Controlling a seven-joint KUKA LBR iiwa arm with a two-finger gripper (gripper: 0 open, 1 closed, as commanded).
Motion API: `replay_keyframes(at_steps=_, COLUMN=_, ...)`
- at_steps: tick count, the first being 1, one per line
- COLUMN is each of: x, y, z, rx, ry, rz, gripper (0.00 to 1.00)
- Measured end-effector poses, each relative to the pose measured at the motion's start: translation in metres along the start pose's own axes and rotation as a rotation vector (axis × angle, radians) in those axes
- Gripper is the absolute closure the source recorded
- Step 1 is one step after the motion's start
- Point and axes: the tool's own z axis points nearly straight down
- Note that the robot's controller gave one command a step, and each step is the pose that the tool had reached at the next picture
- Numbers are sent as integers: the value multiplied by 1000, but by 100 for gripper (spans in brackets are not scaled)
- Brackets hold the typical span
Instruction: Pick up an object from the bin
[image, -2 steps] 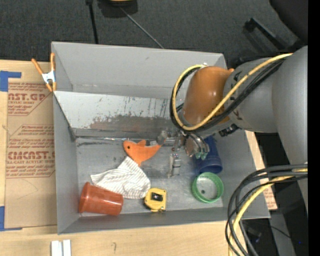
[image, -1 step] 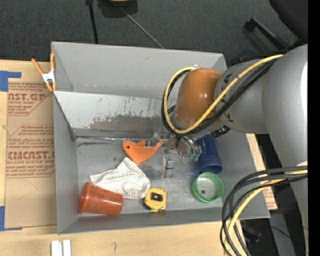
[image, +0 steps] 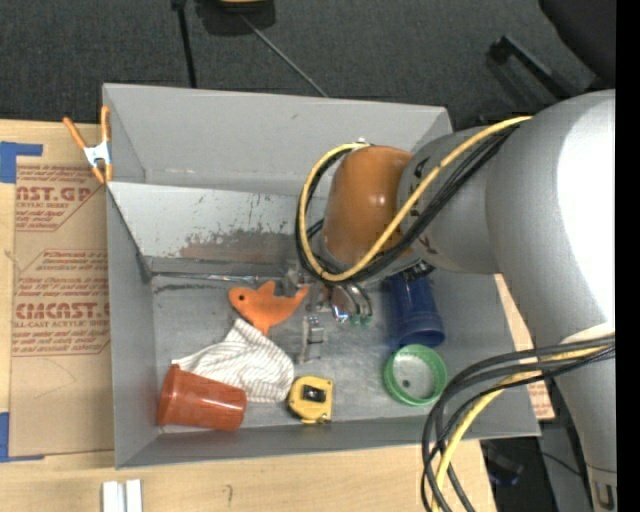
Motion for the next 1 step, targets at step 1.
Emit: replay_keyframes(at_steps=1, x=0, y=27, z=1, rx=-1, ry=2, rz=87, gripper=100)
